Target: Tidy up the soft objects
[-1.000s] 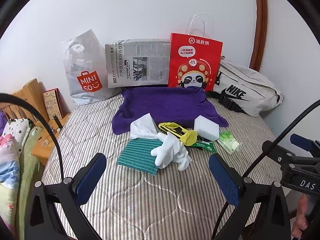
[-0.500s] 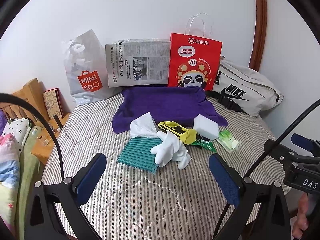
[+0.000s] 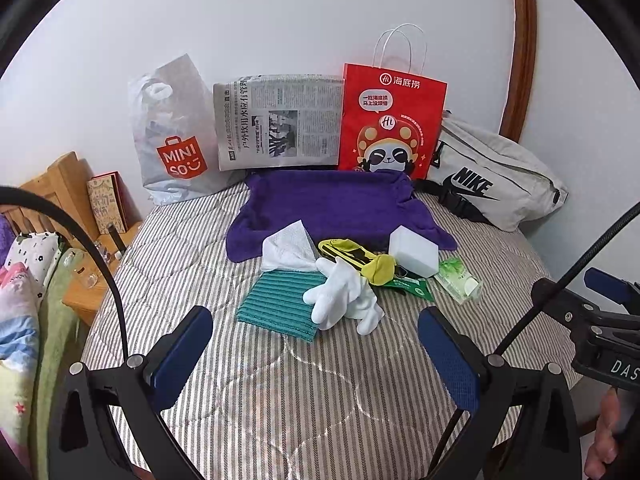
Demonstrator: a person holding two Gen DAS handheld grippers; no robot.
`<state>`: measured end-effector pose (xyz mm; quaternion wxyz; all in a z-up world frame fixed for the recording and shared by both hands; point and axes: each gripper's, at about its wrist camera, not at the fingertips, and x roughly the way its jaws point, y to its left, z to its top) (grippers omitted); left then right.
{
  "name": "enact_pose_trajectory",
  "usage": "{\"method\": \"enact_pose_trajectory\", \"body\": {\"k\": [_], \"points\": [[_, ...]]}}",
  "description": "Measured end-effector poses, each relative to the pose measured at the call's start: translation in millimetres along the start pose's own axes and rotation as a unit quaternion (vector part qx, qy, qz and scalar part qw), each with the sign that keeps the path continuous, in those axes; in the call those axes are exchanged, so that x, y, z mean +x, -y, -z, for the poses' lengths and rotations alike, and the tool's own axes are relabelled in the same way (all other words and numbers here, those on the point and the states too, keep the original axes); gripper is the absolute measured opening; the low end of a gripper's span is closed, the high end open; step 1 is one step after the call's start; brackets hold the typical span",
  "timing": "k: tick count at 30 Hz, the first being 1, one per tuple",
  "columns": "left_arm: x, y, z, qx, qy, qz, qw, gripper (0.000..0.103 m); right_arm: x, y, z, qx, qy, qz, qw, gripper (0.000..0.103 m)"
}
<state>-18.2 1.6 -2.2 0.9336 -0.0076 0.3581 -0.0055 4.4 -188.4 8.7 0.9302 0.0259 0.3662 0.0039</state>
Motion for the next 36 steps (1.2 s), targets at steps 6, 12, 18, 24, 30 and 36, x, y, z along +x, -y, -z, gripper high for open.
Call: {"method": "enact_pose_trajectory", "body": {"k": [6, 12, 18, 24, 30, 36], "points": [[0.5, -0.2, -0.7, 0.0, 0.0, 0.0, 1.0, 0.103, -2.4, -3.2, 1.4, 0.0, 0.001, -0.005, 1.0, 0.103], [0.5, -0.4, 0.1, 0.001, -0.001, 0.0, 1.0, 0.103, -2.7, -5.7, 2.5, -0.002, 0.0, -0.006, 1.0, 0.103], [0.5, -2.0, 1.3, 0.0, 0.0, 0.001, 1.0, 0.103, -2.1, -7.0, 2.8, -0.002, -0.001, -0.005, 1.0, 0.103], [0.6, -4.1, 3.0, 0.0, -0.001, 0.002, 1.0, 0.103, -2.3, -6.4, 3.3, -0.002, -0.002, -0.005, 1.0, 0.103], [-0.3, -5.1, 4.5, -0.002, -0.002, 0.009, 1.0, 0.103, -1.5, -5.2, 3.7, 0.001, -0.003, -0.004, 1.0, 0.103], [5.9, -7.9, 4.6, -0.01, -0.011, 0.019, 0.9997, 0.103, 0.8, -4.8, 3.5, 0.0, -0.004, -0.006, 1.0, 0.103]]}}
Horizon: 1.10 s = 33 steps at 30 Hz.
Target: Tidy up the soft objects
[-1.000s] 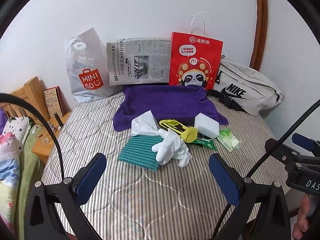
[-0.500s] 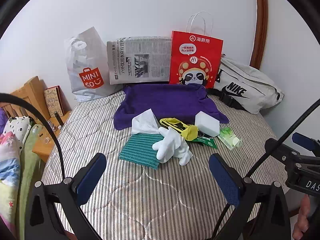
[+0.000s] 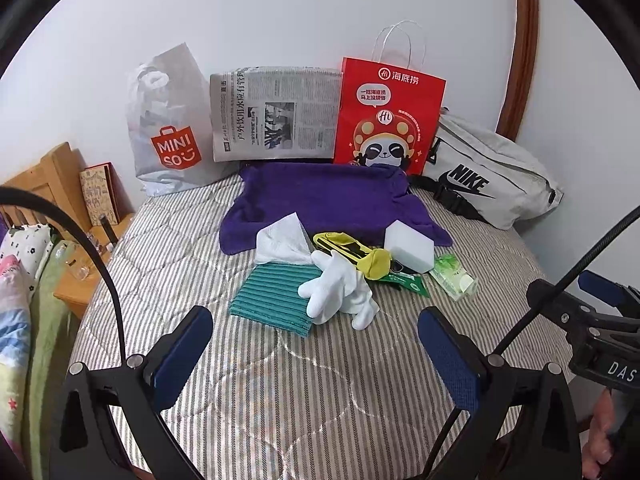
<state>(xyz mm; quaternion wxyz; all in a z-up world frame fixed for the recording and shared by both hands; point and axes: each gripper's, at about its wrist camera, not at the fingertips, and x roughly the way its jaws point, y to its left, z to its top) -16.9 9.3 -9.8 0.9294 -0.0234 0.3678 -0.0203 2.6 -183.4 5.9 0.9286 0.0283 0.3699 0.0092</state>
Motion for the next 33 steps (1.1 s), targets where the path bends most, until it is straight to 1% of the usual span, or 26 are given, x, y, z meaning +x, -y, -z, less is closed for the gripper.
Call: {"method": "enact_pose_trajectory", "body": {"k": [4, 8, 13, 15, 17, 19, 23, 27, 29, 30, 31, 33], "points": [[3.0, -1.2, -2.0, 0.003, 0.005, 0.0, 1.0, 0.103, 3.8, 2.6, -2.0, 0.003, 0.0, -0.004, 1.0, 0.103], [14.3, -3.8, -4.7, 0.006, 0.003, -0.004, 1.0, 0.103, 10.9, 5.1, -6.0, 0.002, 0.008, -0.01, 1.0, 0.103], [40.1, -12.7, -6.7, -0.003, -0.018, -0.008, 0.9998, 0.102, 23.7, 9.2, -8.0, -0.004, 0.021, -0.015, 1.0, 0.103], [53.7, -15.8, -8.1, -0.009, -0.024, -0.003, 0.9997, 0.102, 30.1, 11.9, -8.3, -0.006, 0.024, -0.012, 1.0, 0.103], [67.5, -13.0, -9.1, -0.005, -0.028, 0.005, 0.9996, 0.102, 37.6, 14.9, -7.8, -0.009, 0.025, -0.007, 1.0, 0.103], [84.8, -7.5, -9.0, 0.009, -0.033, 0.02, 0.9992, 0.102, 48.3, 18.8, -7.7, -0.014, 0.02, 0.002, 1.0, 0.103], [119.7, 7.2, -9.8, 0.036, -0.046, 0.024, 0.998, 0.101, 75.2, 33.2, -8.5, -0.007, -0.006, 0.016, 1.0, 0.103], [154.5, 17.6, -9.6, 0.053, -0.058, 0.036, 0.9963, 0.098, 92.7, 47.8, -10.7, 0.006, -0.022, 0.016, 1.0, 0.103], [170.3, 20.9, -10.2, 0.061, -0.064, 0.035, 0.9955, 0.087, 101.8, 54.2, -12.0, 0.014, -0.03, 0.014, 0.999, 0.103], [176.1, 21.7, -10.6, 0.061, -0.064, 0.039, 0.9953, 0.083, 104.9, 55.9, -12.3, 0.017, -0.033, 0.014, 0.999, 0.103], [183.6, 22.6, -10.9, 0.06, -0.066, 0.042, 0.9951, 0.076, 110.0, 58.5, -14.1, 0.022, -0.036, 0.012, 0.999, 0.103], [191.2, 22.9, -10.4, 0.061, -0.067, 0.047, 0.9948, 0.068, 120.4, 61.5, -15.5, 0.032, -0.045, 0.005, 0.998, 0.103]]}}
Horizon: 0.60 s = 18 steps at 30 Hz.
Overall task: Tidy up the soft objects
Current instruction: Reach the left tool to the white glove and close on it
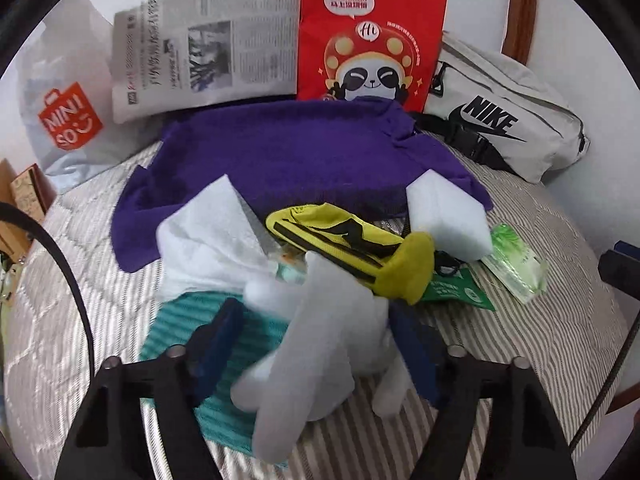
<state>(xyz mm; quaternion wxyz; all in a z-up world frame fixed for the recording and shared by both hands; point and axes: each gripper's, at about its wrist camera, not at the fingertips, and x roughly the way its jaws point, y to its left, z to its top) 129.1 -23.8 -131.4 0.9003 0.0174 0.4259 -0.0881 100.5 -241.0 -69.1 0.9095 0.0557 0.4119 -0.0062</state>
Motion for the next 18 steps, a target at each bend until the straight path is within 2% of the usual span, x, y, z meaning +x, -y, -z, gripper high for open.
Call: {"method": "enact_pose_trajectory", "body": {"k": [2, 4, 5, 6, 9, 13, 15, 18], "points": [[4.2, 0.6, -1.1, 0.012, -0.002, 0.002, 0.9999, 0.046, 10.8, 1.0, -2.0, 0.002, -0.013, -0.003, 1.0, 0.103], [0.3, -1.2, -0.9, 0.015, 0.003, 0.02, 0.9997, 0.035, 18.2, 0.8, -3.6, 0.0, -0.02, 0.002, 1.0, 0.103], [-3.1, -4.1, -0.2, 0.01, 0.002, 0.036, 0.9993, 0.022, 22.8, 0.6, -4.9, -0.003, -0.025, 0.007, 1.0, 0.103], [-8.0, -7.8, 0.7, 0.001, -0.002, 0.057, 0.9984, 0.016, 25.2, 0.5, -5.9, -0.005, -0.027, 0.01, 1.0, 0.103], [-20.5, -16.1, 2.2, -0.008, -0.003, 0.087, 0.9962, 0.016, 33.1, 0.3, -10.1, -0.006, -0.032, 0.015, 0.999, 0.103], [-41.7, -22.8, 2.7, -0.005, 0.004, 0.105, 0.9945, 0.016, 40.0, -0.5, -13.7, -0.008, -0.036, 0.014, 0.999, 0.103], [-47.7, -24.6, 3.0, 0.002, 0.007, 0.092, 0.9957, 0.016, 43.3, -1.5, -15.1, -0.009, -0.038, 0.015, 0.999, 0.103], [-44.8, -30.2, 7.3, 0.018, -0.003, 0.052, 0.9985, 0.016, 46.7, -2.7, -16.3, -0.011, -0.044, 0.022, 0.999, 0.103]]}}
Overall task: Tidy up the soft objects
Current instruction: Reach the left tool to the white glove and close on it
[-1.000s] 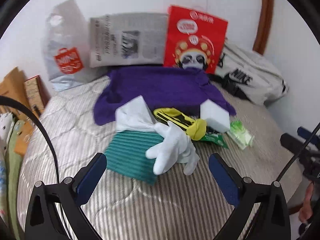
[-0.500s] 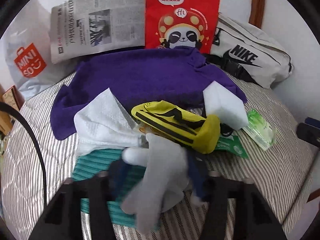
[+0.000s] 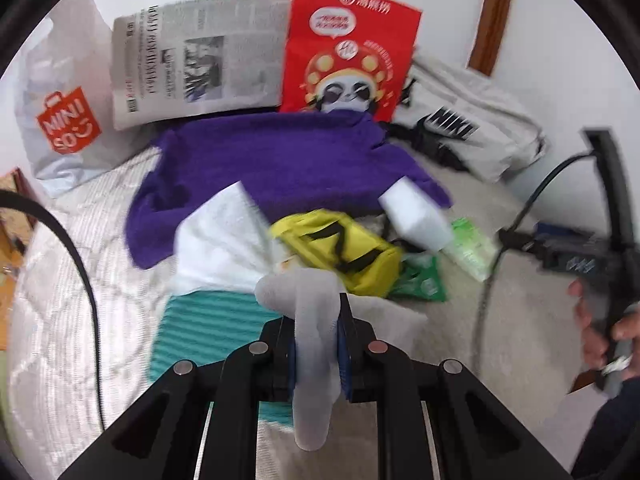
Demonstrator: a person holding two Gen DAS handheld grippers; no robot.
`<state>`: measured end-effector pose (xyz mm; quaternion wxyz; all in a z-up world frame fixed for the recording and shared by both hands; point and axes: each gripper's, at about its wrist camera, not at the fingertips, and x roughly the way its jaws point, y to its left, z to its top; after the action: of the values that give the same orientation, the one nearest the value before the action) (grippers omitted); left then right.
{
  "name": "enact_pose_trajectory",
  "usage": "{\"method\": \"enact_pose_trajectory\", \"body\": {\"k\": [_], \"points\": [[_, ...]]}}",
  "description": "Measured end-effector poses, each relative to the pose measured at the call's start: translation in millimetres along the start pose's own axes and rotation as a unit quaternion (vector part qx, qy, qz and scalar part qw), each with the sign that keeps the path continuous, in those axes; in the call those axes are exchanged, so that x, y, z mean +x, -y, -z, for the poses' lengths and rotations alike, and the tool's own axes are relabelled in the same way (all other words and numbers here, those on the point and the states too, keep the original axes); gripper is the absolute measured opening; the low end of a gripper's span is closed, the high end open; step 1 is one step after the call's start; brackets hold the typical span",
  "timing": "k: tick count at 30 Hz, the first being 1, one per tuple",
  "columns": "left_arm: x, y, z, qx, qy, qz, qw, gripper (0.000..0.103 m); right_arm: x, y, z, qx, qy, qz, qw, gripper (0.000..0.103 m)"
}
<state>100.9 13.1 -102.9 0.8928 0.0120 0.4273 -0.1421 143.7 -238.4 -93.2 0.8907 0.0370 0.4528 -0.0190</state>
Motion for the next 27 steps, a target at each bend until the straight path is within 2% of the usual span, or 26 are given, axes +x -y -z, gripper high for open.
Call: {"method": "enact_pose_trajectory", "body": {"k": [6, 9, 12, 16, 19, 27], "points": [[-7.1, -42.6, 14.6, -0.043, 0.005, -0.029, 0.9987, 0.016, -2.8, -1.5, 1.2, -0.001, 0.003, 0.0, 1.0, 0.103], [2.6, -54.6, 21.3, -0.058, 0.003, -0.039, 0.9975, 0.016, -0.3, -4.4, 3.3, -0.002, 0.0, 0.0, 1.0, 0.103], [21.2, -55.0, 30.7, -0.064, -0.001, -0.035, 0.9973, 0.016, 5.6, -10.1, 5.5, 0.002, -0.008, -0.008, 1.0, 0.103], [21.3, -47.3, 39.0, -0.056, 0.041, -0.052, 0.9963, 0.018, 8.1, -19.7, 14.4, -0.007, -0.014, -0.011, 1.0, 0.103], [21.6, -43.7, 41.8, -0.045, 0.053, -0.059, 0.9958, 0.019, 8.0, -24.0, 20.0, -0.016, -0.017, -0.003, 1.0, 0.103], [24.0, -40.0, 42.0, -0.032, 0.045, -0.057, 0.9968, 0.028, 5.2, -37.2, 25.2, -0.033, -0.015, 0.008, 0.999, 0.103]]}}
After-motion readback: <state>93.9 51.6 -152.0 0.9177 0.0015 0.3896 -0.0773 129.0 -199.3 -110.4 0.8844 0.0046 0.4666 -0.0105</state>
